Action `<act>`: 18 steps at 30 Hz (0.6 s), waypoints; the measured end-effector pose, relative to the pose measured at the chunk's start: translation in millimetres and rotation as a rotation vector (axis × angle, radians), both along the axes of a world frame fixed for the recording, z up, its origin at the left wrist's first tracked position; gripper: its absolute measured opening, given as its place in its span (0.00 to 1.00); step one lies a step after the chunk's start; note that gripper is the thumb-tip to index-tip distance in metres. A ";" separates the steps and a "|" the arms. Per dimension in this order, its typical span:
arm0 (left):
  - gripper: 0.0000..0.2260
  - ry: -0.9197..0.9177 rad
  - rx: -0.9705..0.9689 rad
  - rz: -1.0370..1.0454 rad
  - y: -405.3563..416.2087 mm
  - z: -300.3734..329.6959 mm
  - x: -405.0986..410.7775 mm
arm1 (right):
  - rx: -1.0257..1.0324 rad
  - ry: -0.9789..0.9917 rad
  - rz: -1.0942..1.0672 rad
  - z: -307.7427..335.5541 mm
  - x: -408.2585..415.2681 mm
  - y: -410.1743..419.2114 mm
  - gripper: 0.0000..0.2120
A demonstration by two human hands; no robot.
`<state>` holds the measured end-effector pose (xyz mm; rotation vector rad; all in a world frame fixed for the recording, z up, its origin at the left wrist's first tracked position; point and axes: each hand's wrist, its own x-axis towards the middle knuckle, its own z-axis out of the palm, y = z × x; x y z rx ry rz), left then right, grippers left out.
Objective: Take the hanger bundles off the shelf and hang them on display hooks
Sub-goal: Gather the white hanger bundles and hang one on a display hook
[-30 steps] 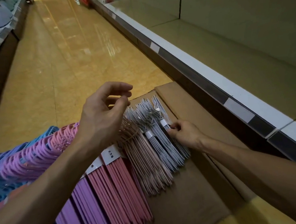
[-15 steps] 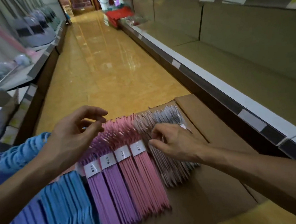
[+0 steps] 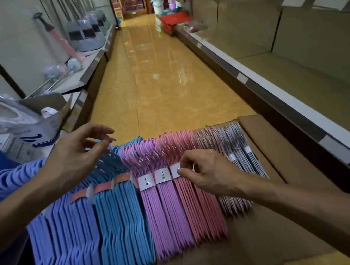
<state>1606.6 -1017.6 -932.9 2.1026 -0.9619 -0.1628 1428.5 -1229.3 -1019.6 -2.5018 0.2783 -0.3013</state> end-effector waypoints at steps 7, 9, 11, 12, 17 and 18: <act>0.09 -0.014 0.002 -0.001 -7.4 2.6 0.7 | -0.006 0.000 -0.018 -3.9 -5.4 -6.9 0.07; 0.09 -0.016 -0.006 -0.013 -12.2 -0.5 -0.7 | 0.000 -0.003 -0.030 -4.9 -9.7 -11.6 0.06; 0.10 -0.007 -0.001 -0.029 -17.8 -4.4 -2.7 | 0.005 -0.006 -0.052 -6.1 -16.3 -18.0 0.06; 0.11 -0.003 0.005 -0.039 -21.0 -6.2 -3.9 | 0.014 -0.003 -0.070 -7.4 -20.5 -22.1 0.06; 0.12 0.011 0.024 -0.111 -48.3 -19.6 -12.7 | 0.074 0.038 -0.204 -22.2 -46.0 -51.5 0.07; 0.12 0.015 0.024 -0.127 -56.5 -21.8 -15.7 | 0.093 0.041 -0.231 -25.2 -51.3 -57.8 0.07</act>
